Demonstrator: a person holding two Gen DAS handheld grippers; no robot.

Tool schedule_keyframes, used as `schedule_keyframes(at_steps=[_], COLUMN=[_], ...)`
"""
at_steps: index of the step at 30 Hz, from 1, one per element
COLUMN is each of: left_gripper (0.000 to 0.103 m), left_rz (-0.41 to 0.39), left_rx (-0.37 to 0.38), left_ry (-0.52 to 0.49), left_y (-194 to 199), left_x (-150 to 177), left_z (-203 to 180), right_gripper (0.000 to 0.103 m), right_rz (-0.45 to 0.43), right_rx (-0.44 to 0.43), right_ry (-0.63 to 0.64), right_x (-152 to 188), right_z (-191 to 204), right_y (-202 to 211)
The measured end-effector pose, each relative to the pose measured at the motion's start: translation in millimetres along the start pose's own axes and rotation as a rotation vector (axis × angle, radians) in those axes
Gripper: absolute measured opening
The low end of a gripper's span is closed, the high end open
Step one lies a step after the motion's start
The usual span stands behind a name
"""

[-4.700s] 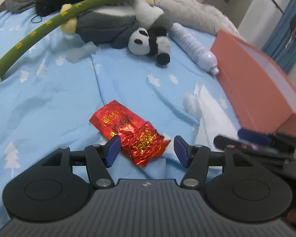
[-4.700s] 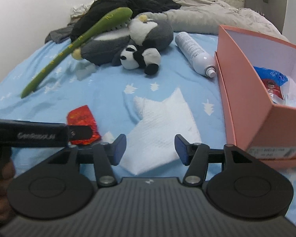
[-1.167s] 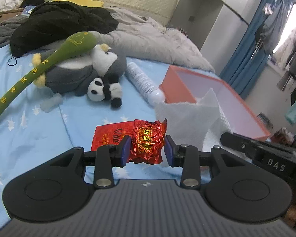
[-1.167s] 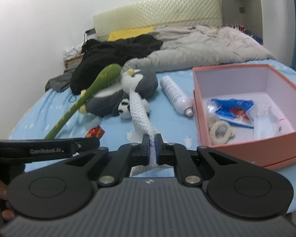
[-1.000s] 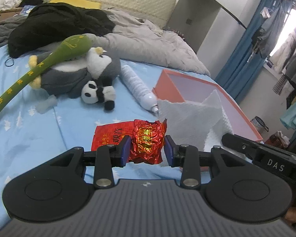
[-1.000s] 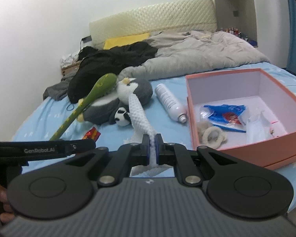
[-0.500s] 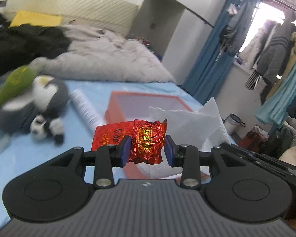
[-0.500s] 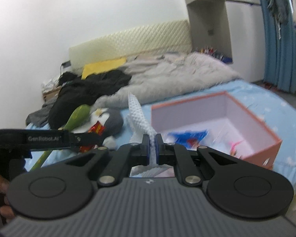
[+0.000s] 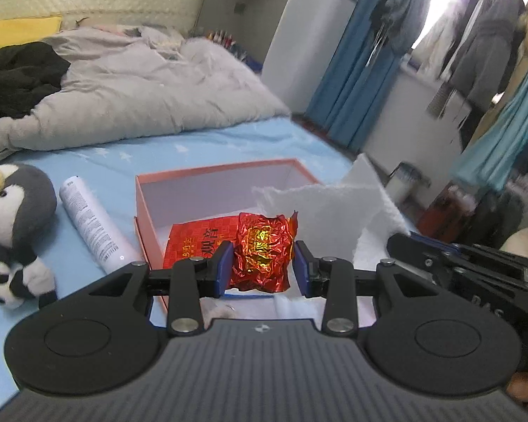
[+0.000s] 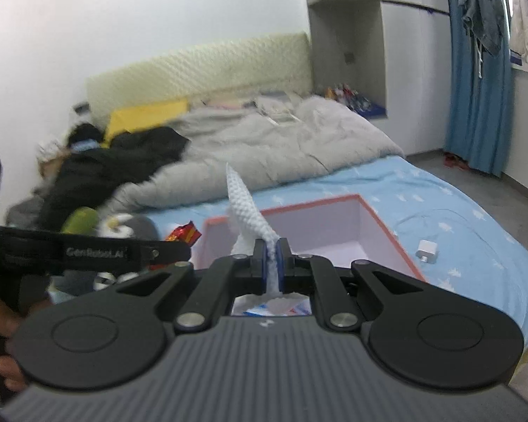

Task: Organize soft objects
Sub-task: 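Open the left gripper to drop the wrapper while the right drops the towel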

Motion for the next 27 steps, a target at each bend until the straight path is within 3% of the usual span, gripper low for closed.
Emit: schedule_keyframes(at_steps=[7, 12, 19, 20, 21, 23, 27], left_gripper=[0.042, 0.042, 0.046, 0.051, 0.052, 0.053, 0.053], left_rz=[0.164, 0.269, 0.314, 0.314, 0.309, 0.303, 0.269], left_rx=[-0.046, -0.026, 0.004, -0.006, -0.012, -0.007, -0.017], left_ry=[-0.006, -0.015, -0.014, -0.019, -0.018, -0.005, -0.012], left_y=[-66.9, -97.2, -112.7, -114.9, -115.2, -113.2, -100.3], left_x=[-17.3, -3.2, 6.8, 7.1, 7.3, 7.0, 5.3], left_z=[3.1, -5.1, -13.8, -15.4, -15.1, -14.9, -15.0], right_gripper=[0.01, 0.011, 0.014, 0.017, 0.032, 0.051, 0.051], right_rz=[0.189, 0.301, 0.345, 0.347, 0.35, 0.346, 0.324], right_rx=[0.025, 0.055, 0.059, 0.063, 0.07, 0.065, 0.04], right_ry=[-0.066, -0.096, -0.117, -0.113, -0.106, -0.106, -0.12], right_x=[-1.0, 16.2, 34.7, 34.6, 35.0, 34.3, 34.9], right_z=[-38.2, -58.9, -74.8, -76.2, -77.1, -79.6, -81.3], right_y=[-75.8, -108.8, -113.5, -112.8, -112.1, -110.8, -104.3])
Point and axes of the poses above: each gripper's, at about its wrist camera, not at the fingertips, and y roughly against the way its jaws point, z to its left, x to its underside, the point moved 5 cm from there along -y, roughly the way its jaws point, and after that the axes turned 10 degrees about z, right-handed, at the moved point
